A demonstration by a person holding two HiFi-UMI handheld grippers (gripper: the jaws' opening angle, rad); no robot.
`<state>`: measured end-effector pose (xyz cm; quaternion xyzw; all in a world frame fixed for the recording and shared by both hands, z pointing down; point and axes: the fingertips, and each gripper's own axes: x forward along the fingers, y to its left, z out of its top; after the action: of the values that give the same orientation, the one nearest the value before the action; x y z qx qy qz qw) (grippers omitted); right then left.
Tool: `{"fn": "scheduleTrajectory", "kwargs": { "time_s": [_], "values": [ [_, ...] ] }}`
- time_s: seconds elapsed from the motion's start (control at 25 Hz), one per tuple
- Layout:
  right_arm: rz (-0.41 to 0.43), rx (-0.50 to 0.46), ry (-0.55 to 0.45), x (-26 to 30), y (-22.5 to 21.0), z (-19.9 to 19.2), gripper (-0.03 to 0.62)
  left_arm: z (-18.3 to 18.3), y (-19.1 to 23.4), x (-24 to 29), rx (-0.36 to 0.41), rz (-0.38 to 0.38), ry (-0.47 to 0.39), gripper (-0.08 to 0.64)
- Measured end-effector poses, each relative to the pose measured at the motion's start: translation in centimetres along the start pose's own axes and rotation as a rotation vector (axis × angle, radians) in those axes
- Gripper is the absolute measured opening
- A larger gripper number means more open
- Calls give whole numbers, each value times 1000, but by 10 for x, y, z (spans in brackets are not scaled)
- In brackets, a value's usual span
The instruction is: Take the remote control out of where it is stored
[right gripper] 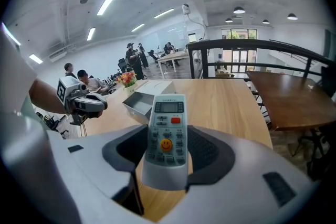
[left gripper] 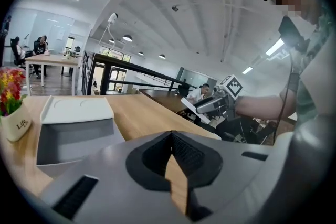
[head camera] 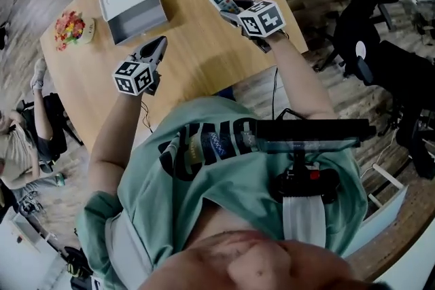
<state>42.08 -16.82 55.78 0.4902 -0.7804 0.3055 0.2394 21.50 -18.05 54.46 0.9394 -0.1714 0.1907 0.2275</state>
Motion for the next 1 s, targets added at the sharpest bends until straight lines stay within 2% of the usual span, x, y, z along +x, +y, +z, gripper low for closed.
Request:
{"fn": "scheduleTrajectory", "kwargs": {
  "time_s": [0.28, 0.56, 1.0],
  "values": [
    [6, 40, 61, 32, -11, -29, 242, -26, 10, 38, -9, -20, 104, 5],
    [2, 41, 113, 62, -11, -54, 244, -35, 6, 66, 20, -49, 139, 5],
    [1, 30, 182, 95, -15, -81, 244, -54, 9, 81, 3, -70, 183, 5]
  ]
}}
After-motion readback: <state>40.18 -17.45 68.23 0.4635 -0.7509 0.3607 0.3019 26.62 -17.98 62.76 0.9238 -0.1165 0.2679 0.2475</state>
